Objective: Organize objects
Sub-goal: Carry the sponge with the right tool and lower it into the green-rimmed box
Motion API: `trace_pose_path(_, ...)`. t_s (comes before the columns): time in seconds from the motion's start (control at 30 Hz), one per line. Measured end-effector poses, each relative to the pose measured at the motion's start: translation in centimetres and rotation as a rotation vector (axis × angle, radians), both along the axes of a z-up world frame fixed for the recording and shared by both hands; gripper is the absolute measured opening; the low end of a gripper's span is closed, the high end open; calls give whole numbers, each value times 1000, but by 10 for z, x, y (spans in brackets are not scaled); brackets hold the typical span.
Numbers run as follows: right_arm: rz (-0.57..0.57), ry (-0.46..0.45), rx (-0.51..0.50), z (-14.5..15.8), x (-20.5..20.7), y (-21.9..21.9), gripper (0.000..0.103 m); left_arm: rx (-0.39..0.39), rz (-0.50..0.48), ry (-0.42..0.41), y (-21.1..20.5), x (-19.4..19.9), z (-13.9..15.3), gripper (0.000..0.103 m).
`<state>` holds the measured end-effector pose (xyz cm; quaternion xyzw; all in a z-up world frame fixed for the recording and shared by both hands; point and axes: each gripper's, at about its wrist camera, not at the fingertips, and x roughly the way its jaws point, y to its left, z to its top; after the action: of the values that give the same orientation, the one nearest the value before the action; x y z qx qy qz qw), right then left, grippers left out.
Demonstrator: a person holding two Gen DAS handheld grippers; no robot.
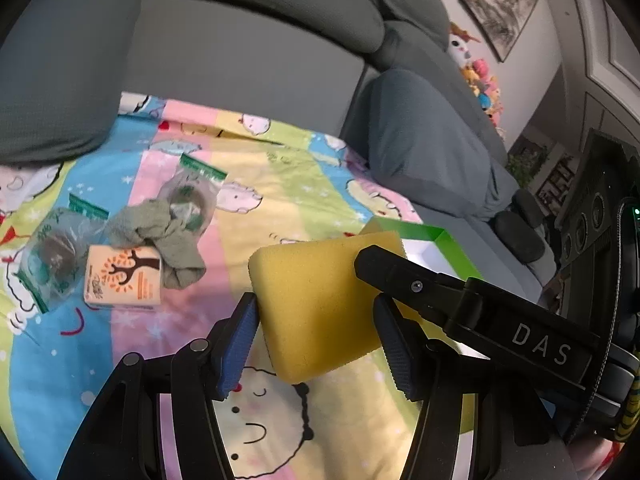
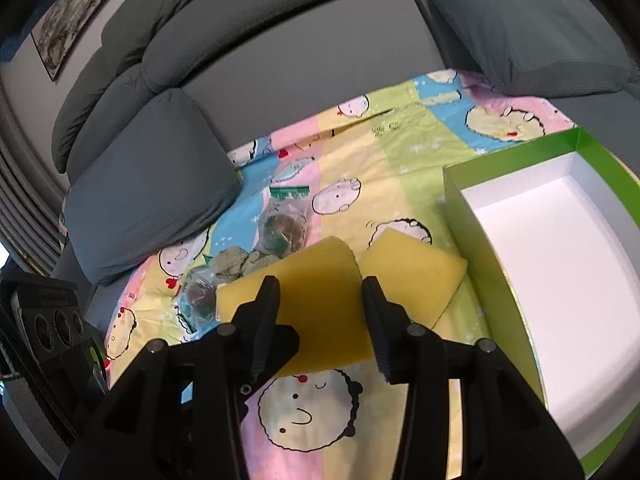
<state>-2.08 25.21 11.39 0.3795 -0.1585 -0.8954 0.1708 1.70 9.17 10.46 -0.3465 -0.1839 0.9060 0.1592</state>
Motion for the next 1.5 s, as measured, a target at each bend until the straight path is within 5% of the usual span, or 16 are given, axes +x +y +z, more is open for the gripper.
trace_pose_path(0.77,-188,105,-152,28,36,81,47,-109,-170,133,89,-3,44,60)
trace_pose_path(1.5,-455,-11,-225,-3,46,167,48,-129,-380,24,177,-29,18,60)
